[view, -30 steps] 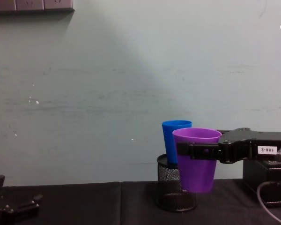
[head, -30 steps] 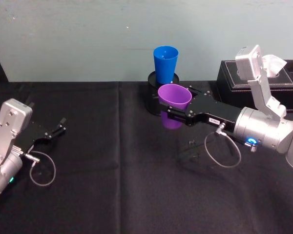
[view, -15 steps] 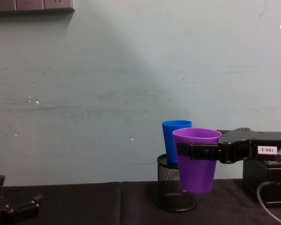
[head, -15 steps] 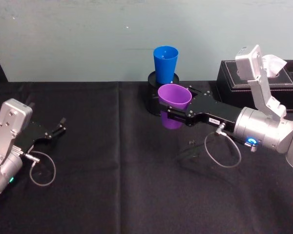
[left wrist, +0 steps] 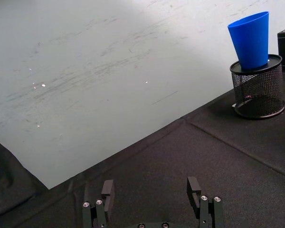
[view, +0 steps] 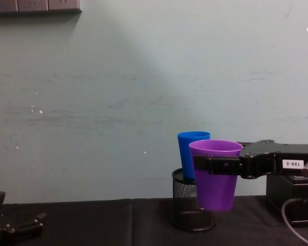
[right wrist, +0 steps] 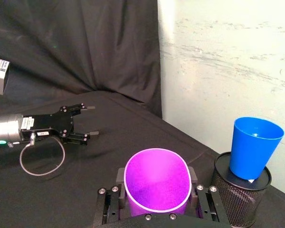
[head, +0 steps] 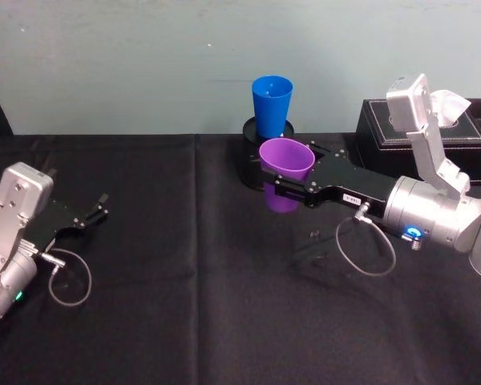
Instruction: Pick up one cup with a gripper and tap it against the other cup.
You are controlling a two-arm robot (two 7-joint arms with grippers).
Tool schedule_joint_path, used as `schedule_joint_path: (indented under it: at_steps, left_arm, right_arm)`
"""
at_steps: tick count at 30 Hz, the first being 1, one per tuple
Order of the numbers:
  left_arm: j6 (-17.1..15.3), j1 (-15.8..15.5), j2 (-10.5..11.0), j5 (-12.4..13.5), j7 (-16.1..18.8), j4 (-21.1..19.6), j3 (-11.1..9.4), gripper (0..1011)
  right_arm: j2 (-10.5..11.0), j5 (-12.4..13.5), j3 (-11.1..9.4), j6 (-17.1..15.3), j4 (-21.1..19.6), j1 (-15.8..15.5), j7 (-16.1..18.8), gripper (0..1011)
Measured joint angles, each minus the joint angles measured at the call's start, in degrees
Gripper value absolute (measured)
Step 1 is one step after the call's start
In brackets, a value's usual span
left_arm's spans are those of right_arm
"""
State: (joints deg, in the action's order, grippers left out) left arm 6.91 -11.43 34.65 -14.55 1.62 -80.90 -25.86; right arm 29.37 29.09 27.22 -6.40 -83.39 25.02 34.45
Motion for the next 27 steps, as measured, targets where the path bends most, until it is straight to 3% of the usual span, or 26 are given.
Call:
schedule_joint_path:
  at_steps: [27]
  left_arm:
    - [0.0, 0.0, 0.0, 0.0, 0.0, 0.0, 0.0, 1000]
  right_arm:
    - [0.0, 0.0, 0.0, 0.0, 0.0, 0.0, 0.0, 723]
